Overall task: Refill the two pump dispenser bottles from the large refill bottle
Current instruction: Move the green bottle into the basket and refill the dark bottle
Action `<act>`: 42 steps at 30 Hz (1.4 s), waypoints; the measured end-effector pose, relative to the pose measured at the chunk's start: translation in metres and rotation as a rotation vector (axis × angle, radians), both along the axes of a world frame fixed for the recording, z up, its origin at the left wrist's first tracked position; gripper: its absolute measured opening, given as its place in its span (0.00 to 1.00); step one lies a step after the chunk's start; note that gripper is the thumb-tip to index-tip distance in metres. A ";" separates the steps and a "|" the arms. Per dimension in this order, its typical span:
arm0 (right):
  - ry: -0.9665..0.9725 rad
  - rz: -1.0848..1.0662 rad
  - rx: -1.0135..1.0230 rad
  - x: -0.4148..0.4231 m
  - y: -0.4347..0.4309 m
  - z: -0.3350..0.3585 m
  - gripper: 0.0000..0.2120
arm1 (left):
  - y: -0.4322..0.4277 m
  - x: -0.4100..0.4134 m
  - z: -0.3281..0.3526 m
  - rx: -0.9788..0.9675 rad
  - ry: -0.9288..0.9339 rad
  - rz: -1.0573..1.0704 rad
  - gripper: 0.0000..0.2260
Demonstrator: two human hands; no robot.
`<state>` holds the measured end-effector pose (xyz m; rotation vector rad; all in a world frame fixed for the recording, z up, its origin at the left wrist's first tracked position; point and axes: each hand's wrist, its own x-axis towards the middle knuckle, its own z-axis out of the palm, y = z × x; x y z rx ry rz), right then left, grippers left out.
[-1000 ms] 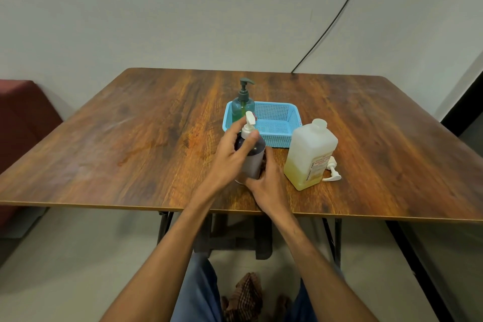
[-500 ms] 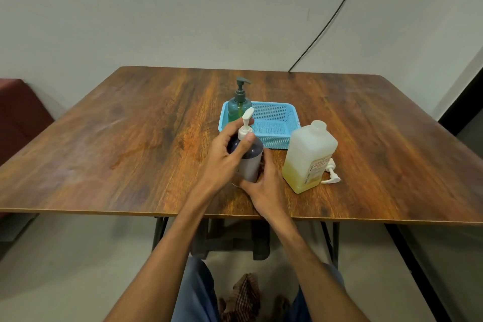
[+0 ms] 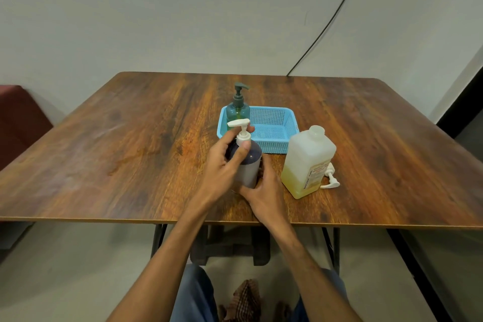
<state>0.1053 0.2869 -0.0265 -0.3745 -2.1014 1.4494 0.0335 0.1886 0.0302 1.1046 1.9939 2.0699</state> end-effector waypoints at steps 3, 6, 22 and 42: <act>0.009 0.005 -0.004 -0.001 0.000 0.000 0.42 | -0.002 -0.001 0.005 0.055 -0.022 0.072 0.15; 0.004 0.003 -0.019 -0.001 0.000 0.000 0.42 | 0.002 0.000 0.009 0.086 -0.019 0.185 0.15; -0.028 -0.016 -0.006 -0.006 0.002 -0.008 0.43 | -0.003 -0.001 0.050 0.274 -0.001 0.312 0.12; -0.029 0.009 -0.025 -0.002 0.003 -0.002 0.41 | -0.056 -0.012 0.065 0.524 -0.127 0.472 0.15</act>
